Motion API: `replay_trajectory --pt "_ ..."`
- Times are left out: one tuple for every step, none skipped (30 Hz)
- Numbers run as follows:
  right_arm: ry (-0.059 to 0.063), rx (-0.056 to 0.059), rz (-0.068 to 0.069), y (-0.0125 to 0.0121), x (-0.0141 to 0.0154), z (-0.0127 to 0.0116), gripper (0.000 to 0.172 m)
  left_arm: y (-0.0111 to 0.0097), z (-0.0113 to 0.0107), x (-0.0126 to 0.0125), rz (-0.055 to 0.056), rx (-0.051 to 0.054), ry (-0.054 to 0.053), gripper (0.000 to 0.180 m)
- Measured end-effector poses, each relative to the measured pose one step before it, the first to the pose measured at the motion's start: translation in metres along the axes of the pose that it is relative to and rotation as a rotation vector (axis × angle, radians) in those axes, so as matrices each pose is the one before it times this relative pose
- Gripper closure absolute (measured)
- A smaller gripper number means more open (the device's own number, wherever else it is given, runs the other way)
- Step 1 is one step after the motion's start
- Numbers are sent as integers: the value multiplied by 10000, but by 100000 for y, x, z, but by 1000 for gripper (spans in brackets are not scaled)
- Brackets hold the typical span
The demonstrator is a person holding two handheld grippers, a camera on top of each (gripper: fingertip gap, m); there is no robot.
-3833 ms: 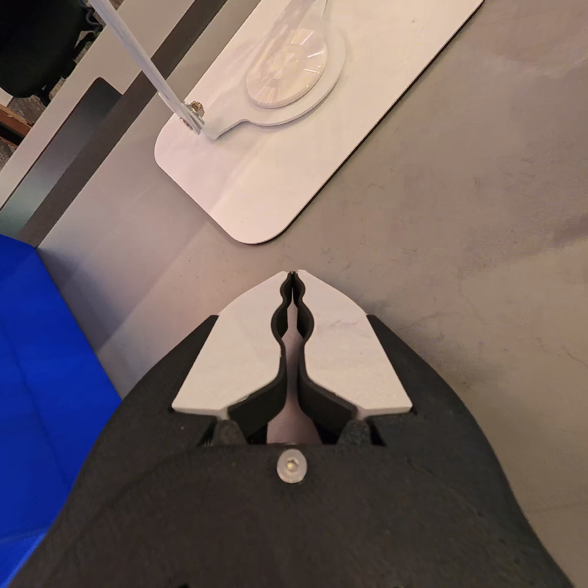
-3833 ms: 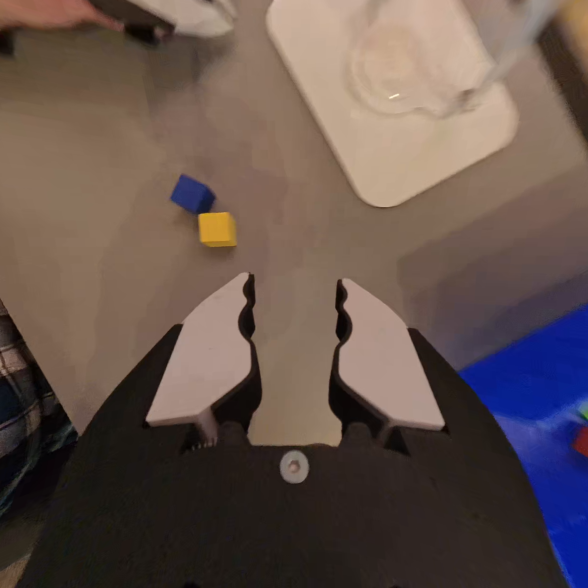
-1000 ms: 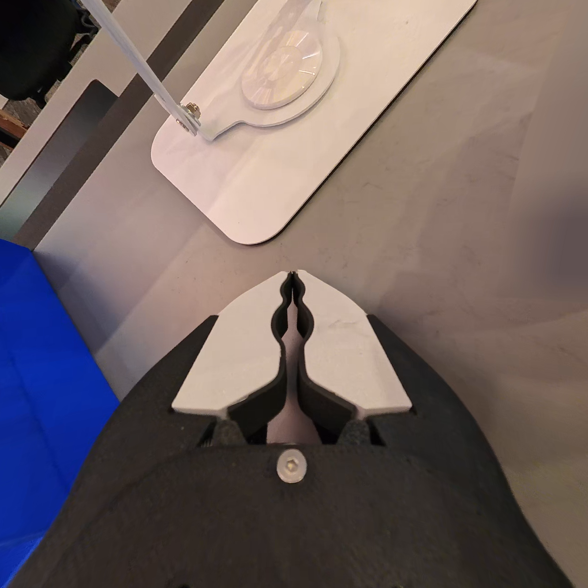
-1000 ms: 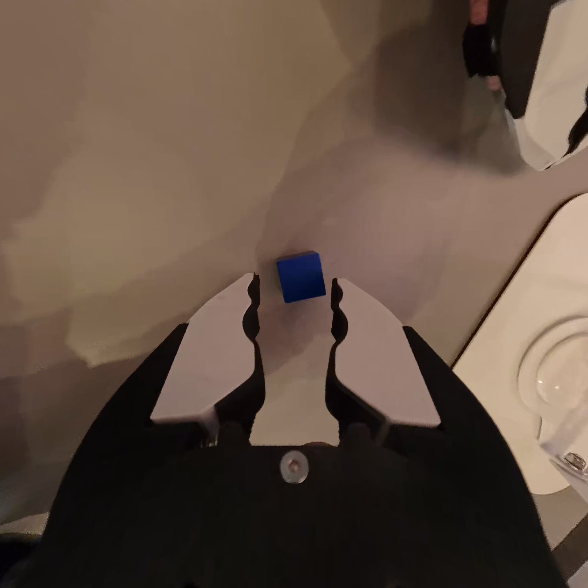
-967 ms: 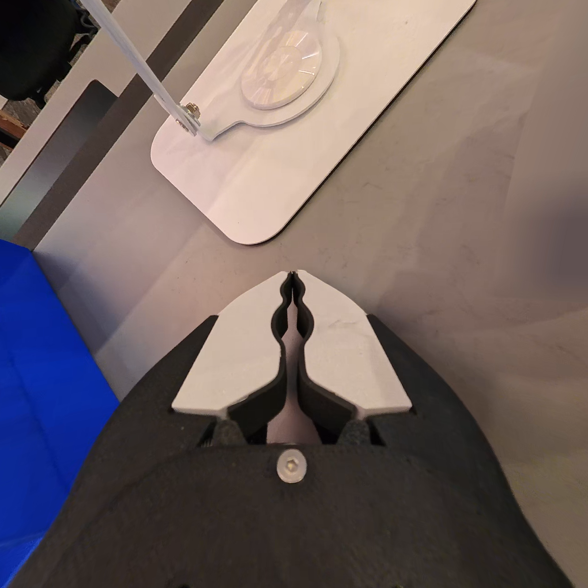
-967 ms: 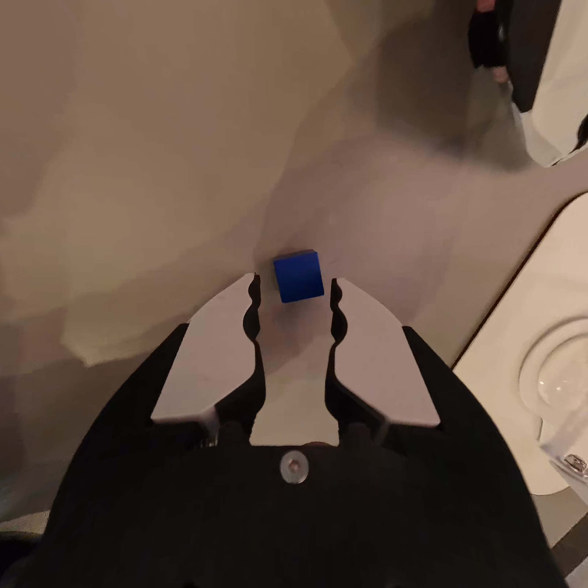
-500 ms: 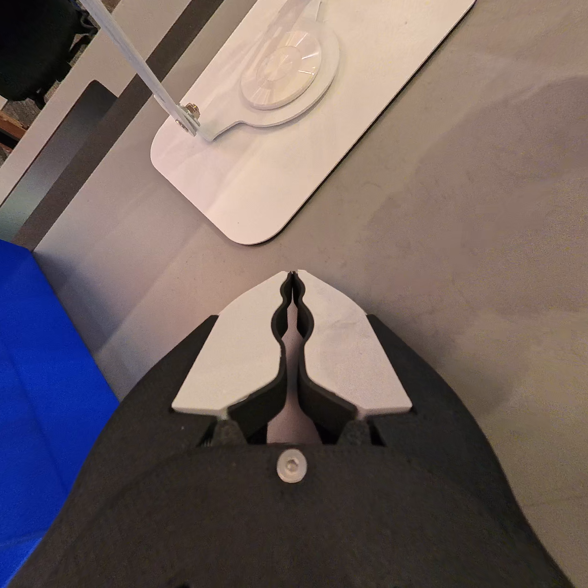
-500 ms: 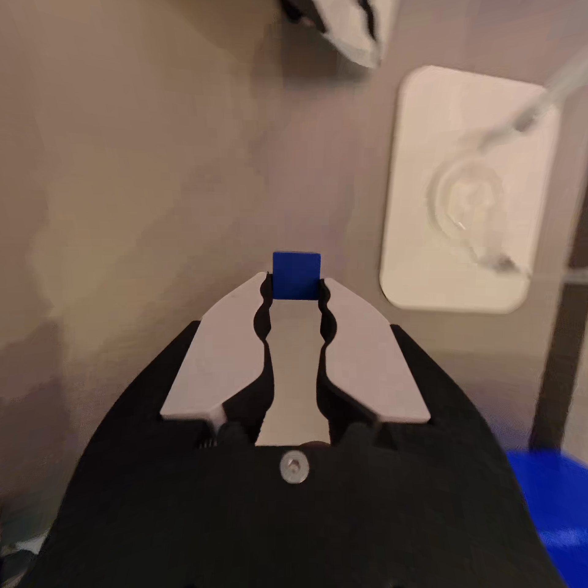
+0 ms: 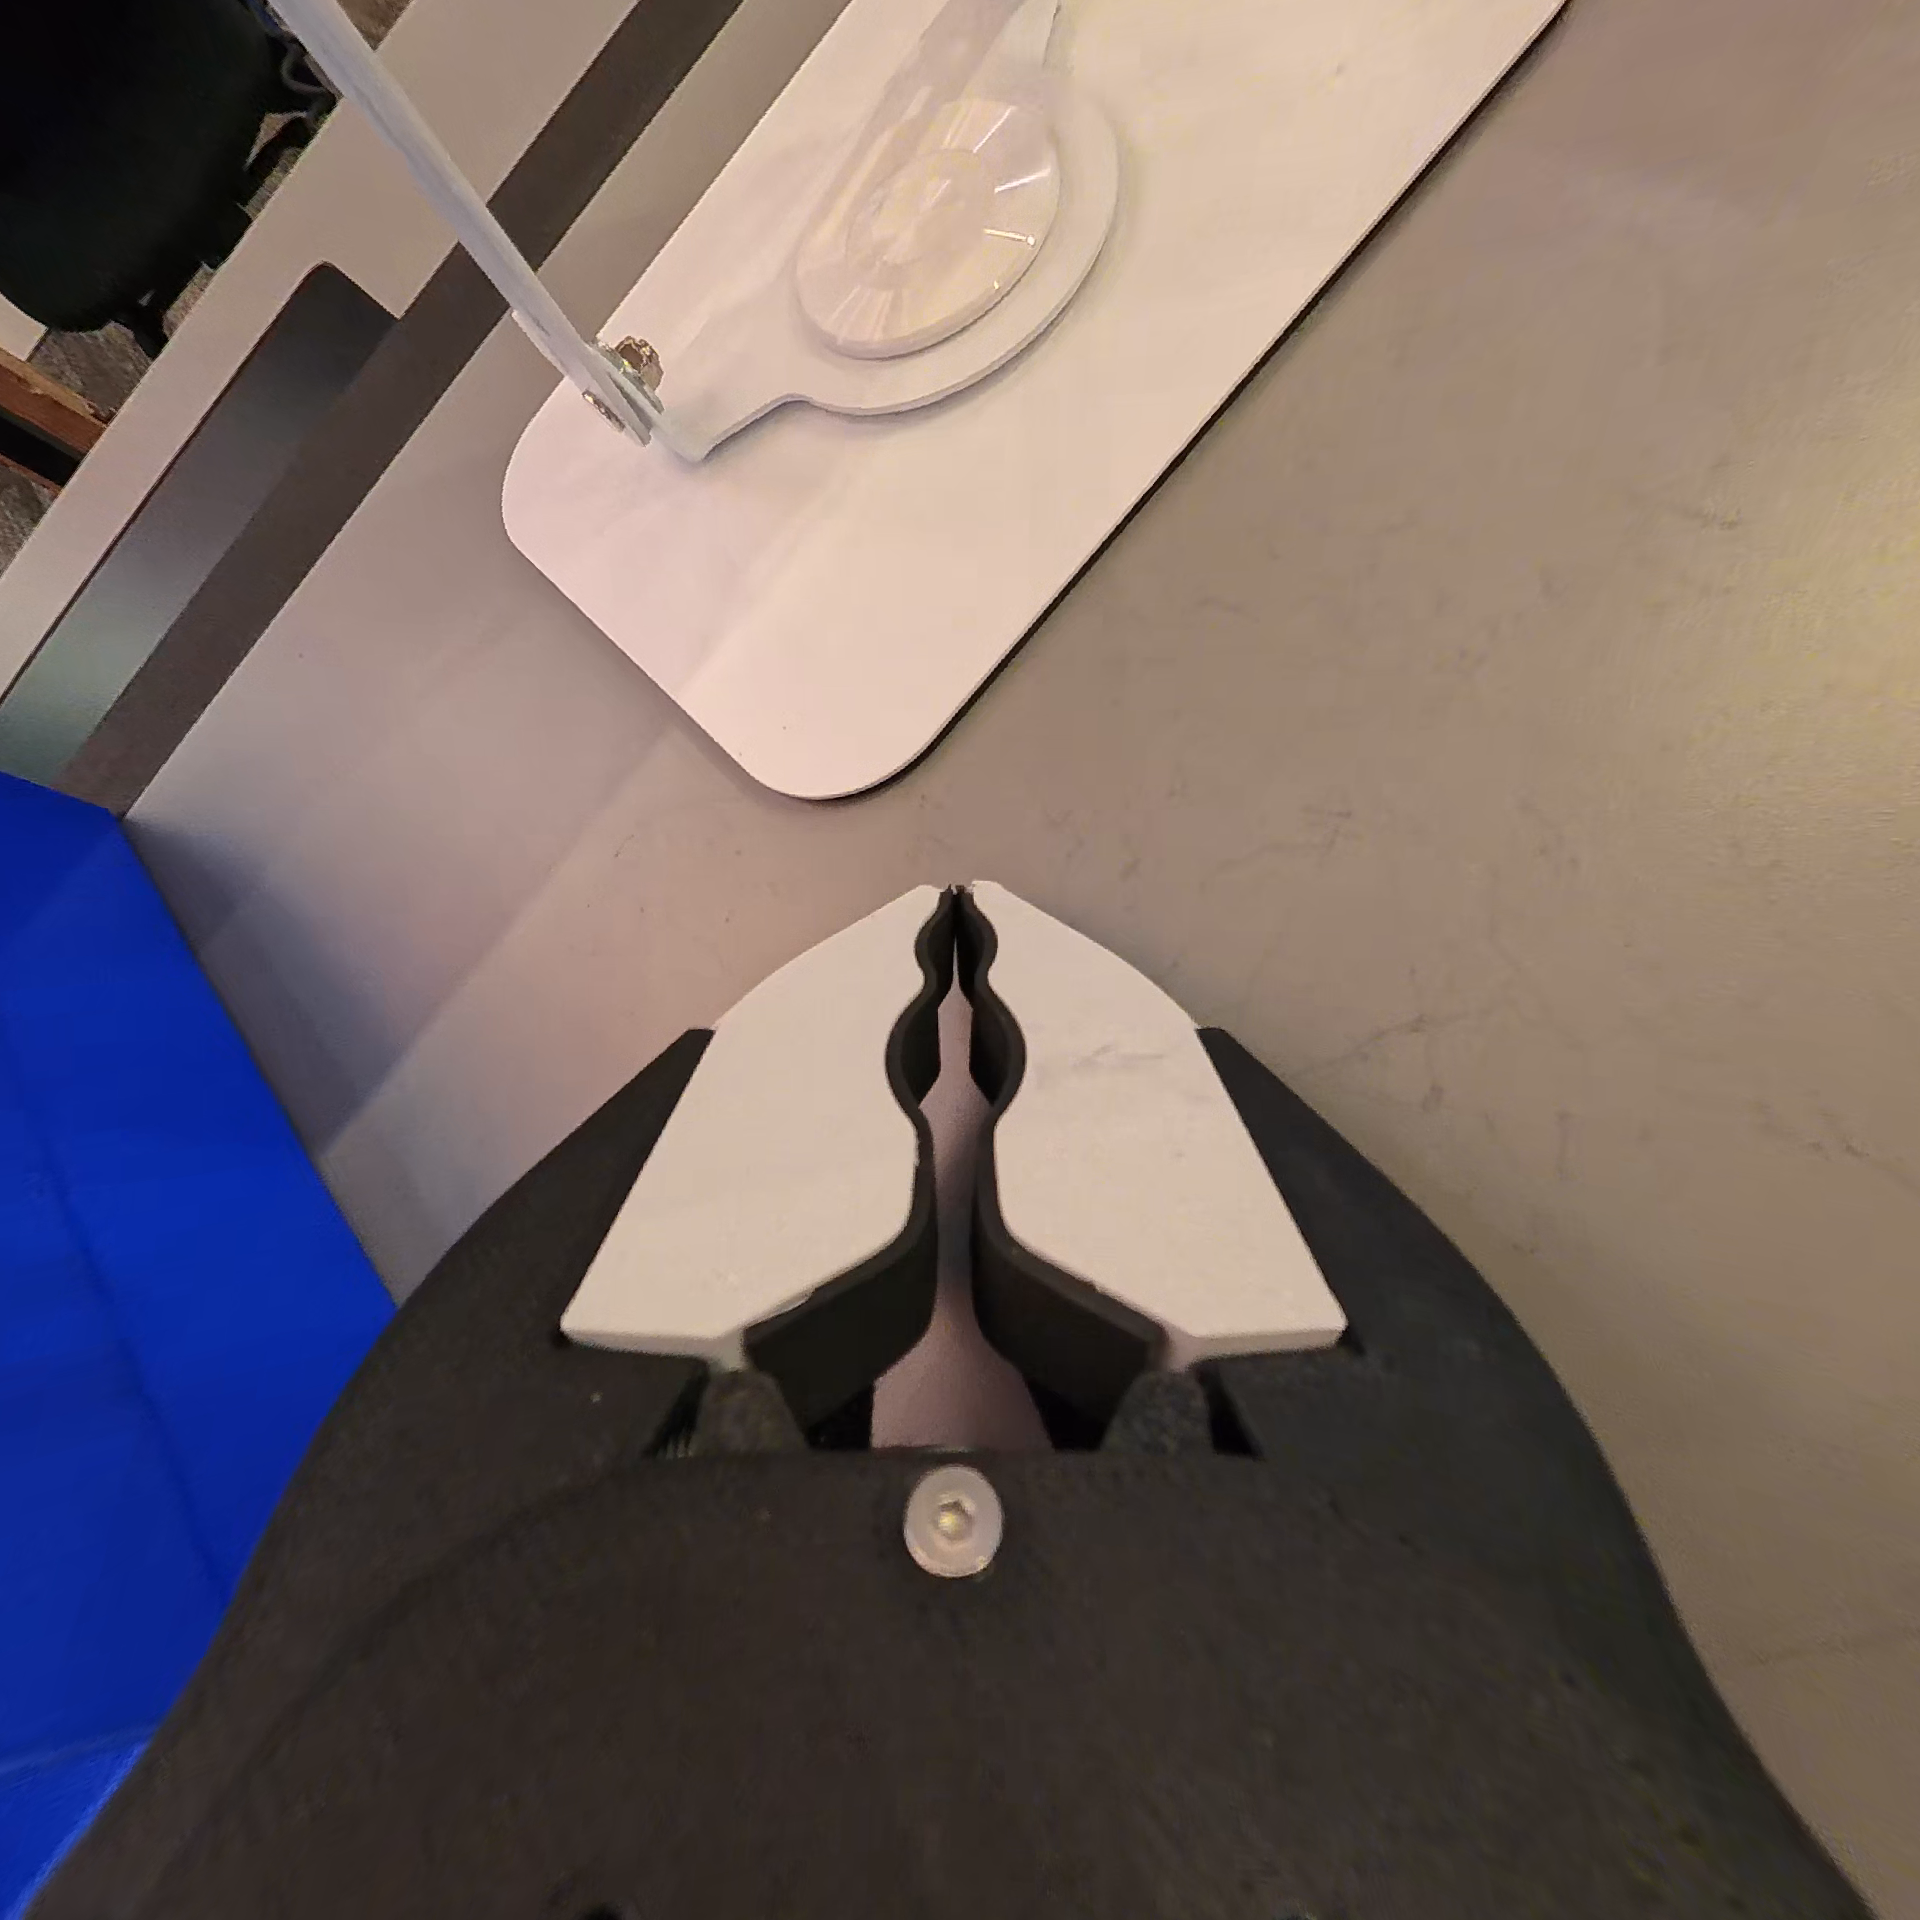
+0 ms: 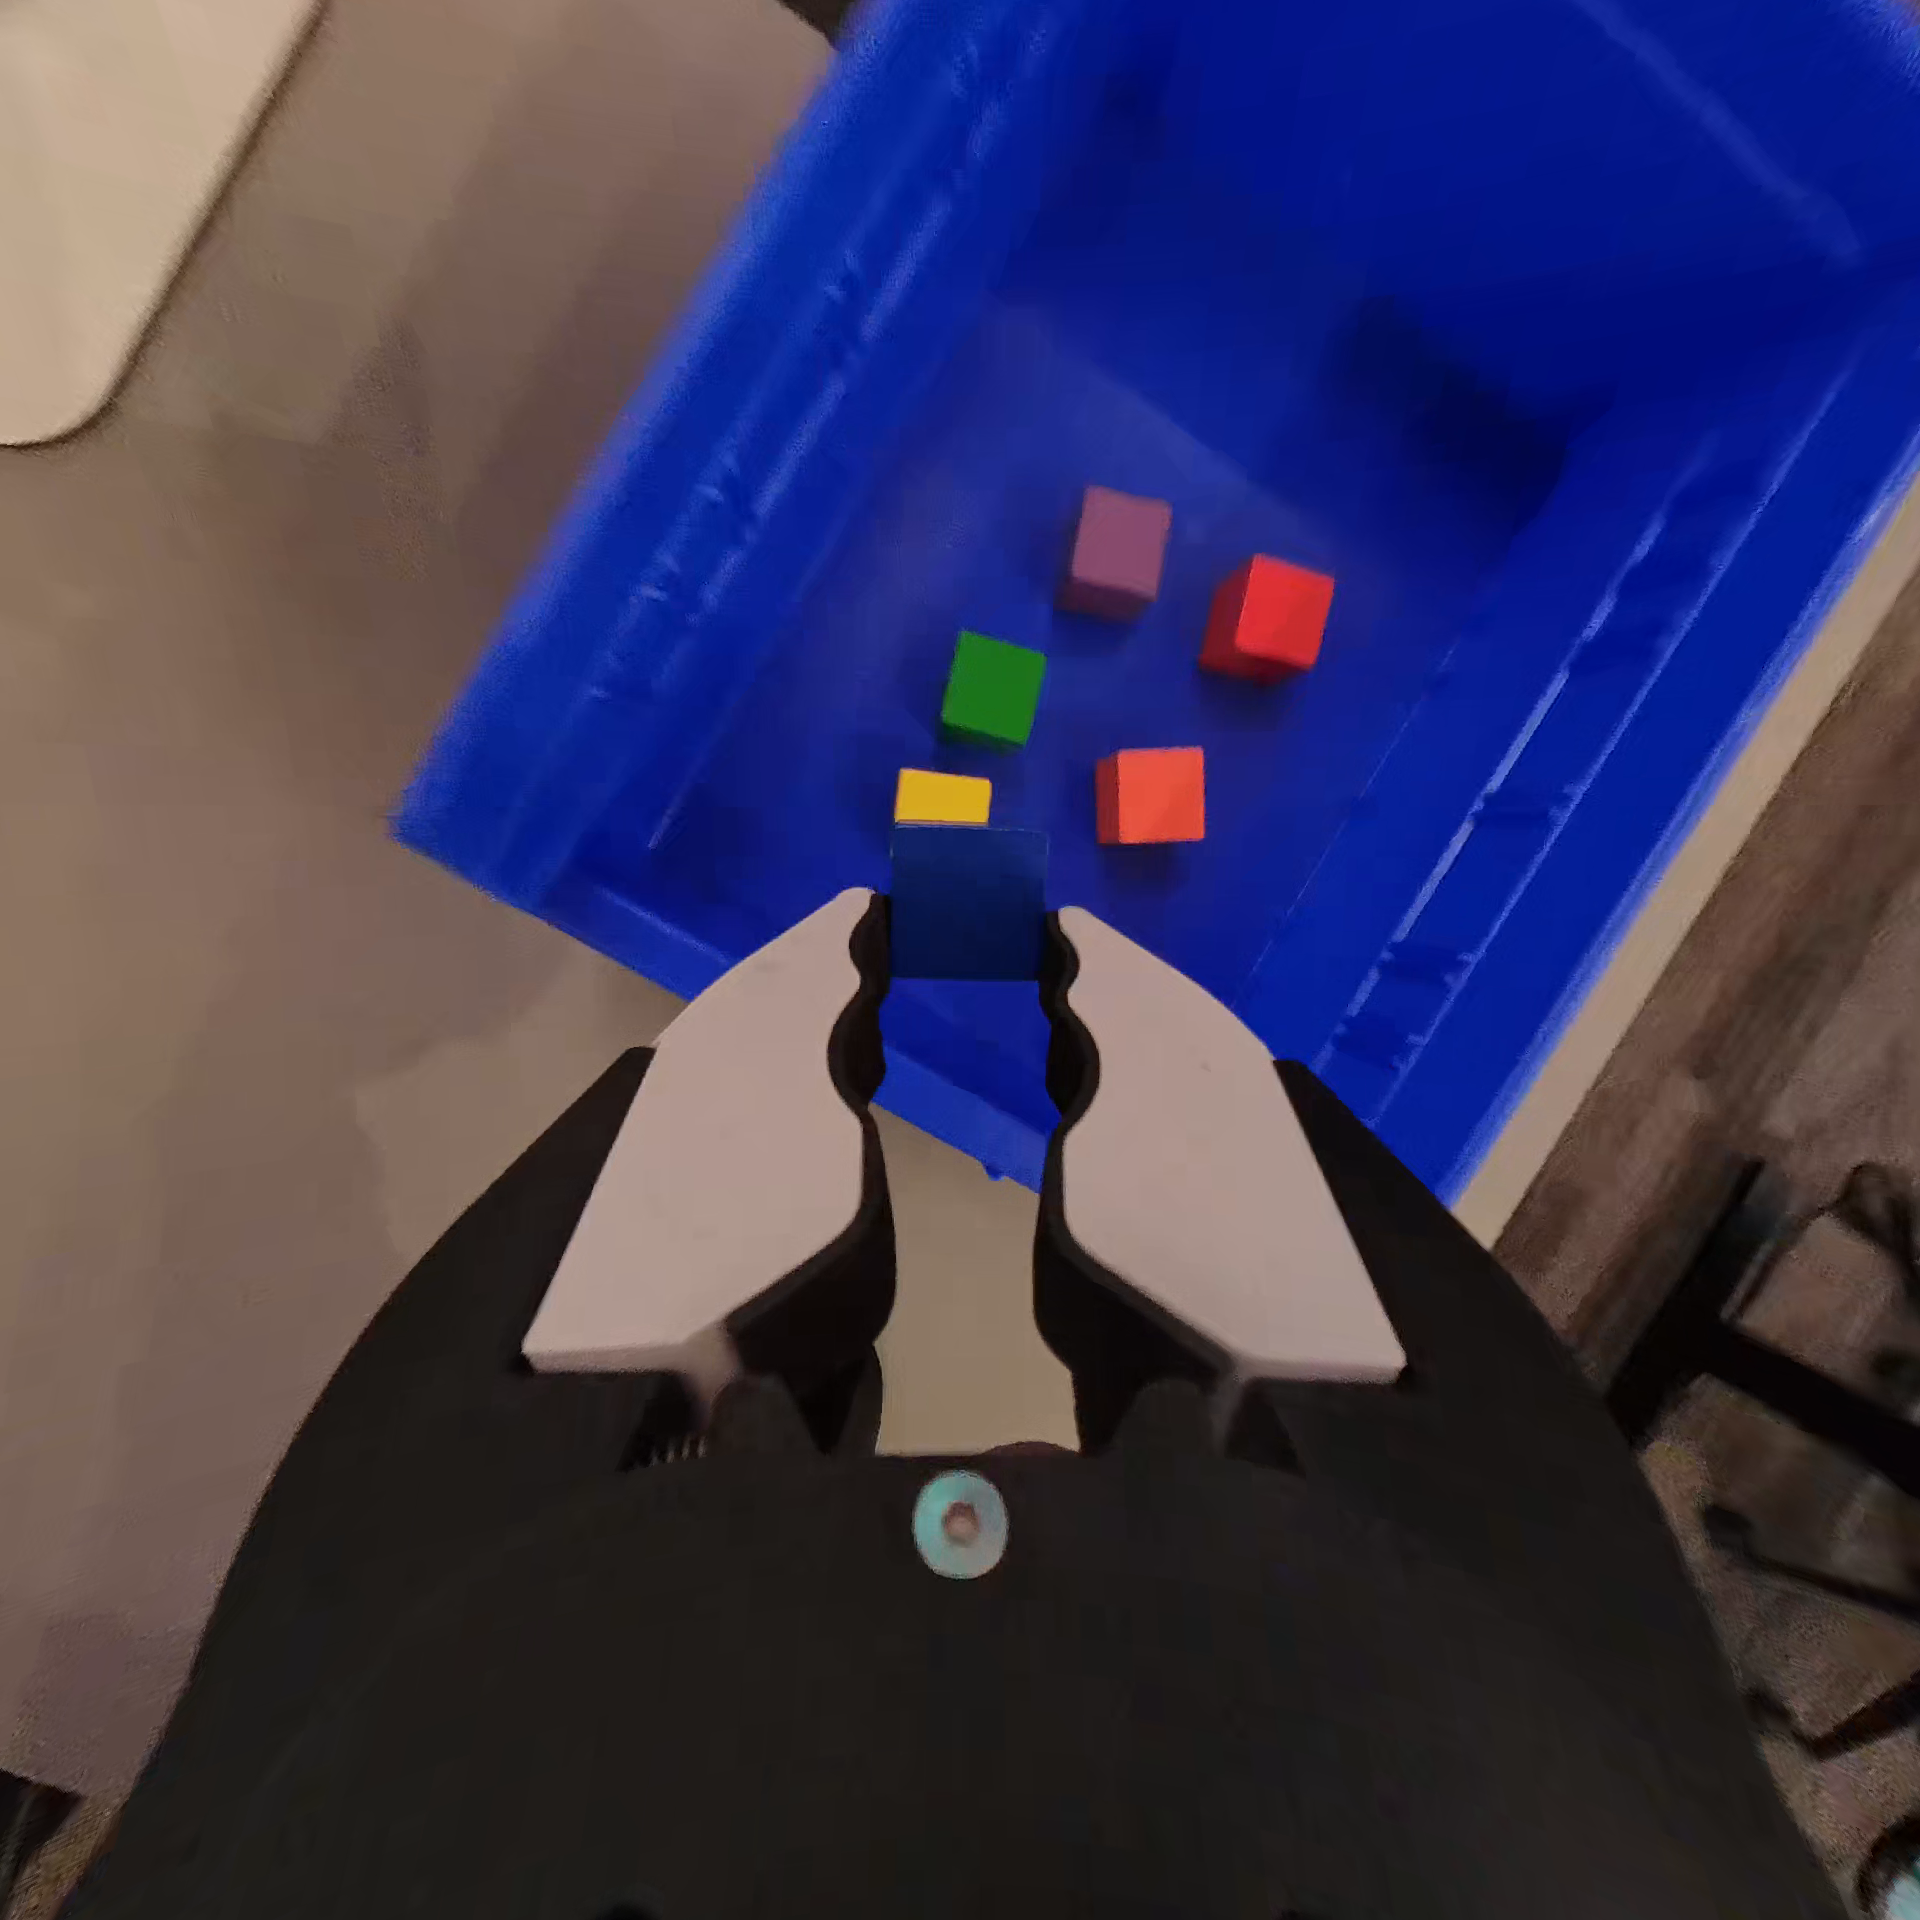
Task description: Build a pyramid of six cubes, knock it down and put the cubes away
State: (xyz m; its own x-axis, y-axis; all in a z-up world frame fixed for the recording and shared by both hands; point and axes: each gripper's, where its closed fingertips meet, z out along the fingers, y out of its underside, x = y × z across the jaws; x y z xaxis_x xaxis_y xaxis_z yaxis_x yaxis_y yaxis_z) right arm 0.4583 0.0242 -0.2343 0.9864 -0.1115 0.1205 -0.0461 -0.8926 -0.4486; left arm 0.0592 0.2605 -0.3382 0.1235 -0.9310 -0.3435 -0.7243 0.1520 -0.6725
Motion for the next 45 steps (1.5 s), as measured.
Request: replay_trajectory --pt "-30 -248 302 682 612 949 144 4 4 -3 9 1 -7 180" --pt "122 -256 243 608 730 882 144 -2 -3 5 3 1 -2 180" --pt "72 -222 215 489 588 838 144 2 3 -2 -3 0 4 180" --pt "-60 -194 207 392 332 768 144 3 -11 -3 -6 -1 6 180" --pt "35 -173 172 303 418 682 143 3 3 -1 -5 -1 4 180" --pt "129 -169 138 258 493 591 144 0 0 1 1 0 1 180" --pt "-17 -151 107 194 217 566 144 0 0 0 2 0 1 180" --pt "-81 -95 92 92 73 530 143 2 3 -3 -2 0 4 180" --pt "72 -115 70 96 245 461 143 10 -4 -1 -3 -1 6 180" --pt "85 -172 34 169 222 423 143 2 3 0 -4 0 5 180" --pt "-13 -139 47 130 62 400 143 7 -7 3 -1 0 3 180" --pt "15 -131 68 133 115 359 143 0 0 3 -1 0 2 180" --pt "44 -185 55 205 132 325 143 2 3 -2 -2 -1 4 180" --pt "-3 -188 38 213 16 292 138 3 3 0 -3 -1 5 180" --pt "123 -50 34 18 151 111 131 9 -4 -2 -4 -1 4 180" --pt "158 52 19 -74 183 -109 126 0 0 6 -3 0 3 180" --pt "30 93 17 -92 23 -264 126 -1 0 -1 2 0 0 180" --pt "16 141 -4 -126 -16 -378 127 7 -7 -3 0 0 -2 180" --pt "81 171 -19 -178 65 -495 127 1 0 5 -3 -1 2 180" --pt "58 193 -22 -199 21 -562 127 10 -4 -6 -3 -1 1 180" --pt "-6 189 -36 -188 -100 -600 128 1 0 -1 -1 -1 -1 180" --pt "52 150 -57 -154 -72 -594 129 7 -6 -5 -1 1 -4 180" --pt "108 102 -94 -84 -59 -585 129 1 0 -2 -1 0 -2 180" --pt "87 110 -90 -87 -148 -600 130 0 0 -7 1 0 -5 180" --pt "82 168 -94 -171 -216 -619 131 -4 -6 2 7 1 -9 180" --pt "97 194 -119 -210 -270 -628 132 13 0 -8 3 1 -6 180" --pt "124 179 -154 -159 -292 -596 133 1 0 0 -3 -1 -2 180" --pt "167 184 -158 -125 -236 -531 134 8 -7 -10 2 -1 -6 180" --pt "113 235 -131 -125 -305 -498 135 -5 -6 2 7 1 -9 180" --pt "13 278 -97 -117 -417 -463 136 14 -18 -7 5 -1 -8 180" --pt "14 273 -89 -36 -419 -452 136 6 -10 -1 4 0 -4 180" --pt "86 255 -77 47 -340 -497 137 8 -5 9 10 2 -4 180" --pt "83 270 -87 63 -386 -525 137 3 -24 21 15 4 -2 180" --pt "13 322 -134 18 -554 -511 138 5 -26 29 31 11 -3 180" --pt "7 302 -96 46 -647 -480 138 -13 -34 45 50 13 -17 180" --pt "-27 282 -76 100 -778 -405 139 5 -38 18 49 9 -40 180" --pt "-127 267 -110 123 -1003 -294 141 -22 -71 -8 14 33 -58 180" --pt "-122 194 -107 212 -1011 -160 144 -47 -141 89 -38 53 4 180" --pt "4 152 -111 288 -751 -85 145 -71 -189 56 -22 99 -27 180" --pt "3 158 -119 311 -625 -33 146 -12 -251 -61 -58 90 -94 180" --pt "-14 181 -19 314 -453 -21 146 15 -276 -70 -85 98 -52 180" --pt "16 220 140 281 -175 -44 143 67 -285 -86 -109 83 -40 180" --pt "16 242 219 279 48 -128 141 48 -333 -146 -114 112 -52 180" --pt "49 268 257 236 251 -231 140 33 -343 -183 -121 121 -52 180" --pt "71 279 294 179 400 -269 138 31 -324 -190 -123 98 -46 180"
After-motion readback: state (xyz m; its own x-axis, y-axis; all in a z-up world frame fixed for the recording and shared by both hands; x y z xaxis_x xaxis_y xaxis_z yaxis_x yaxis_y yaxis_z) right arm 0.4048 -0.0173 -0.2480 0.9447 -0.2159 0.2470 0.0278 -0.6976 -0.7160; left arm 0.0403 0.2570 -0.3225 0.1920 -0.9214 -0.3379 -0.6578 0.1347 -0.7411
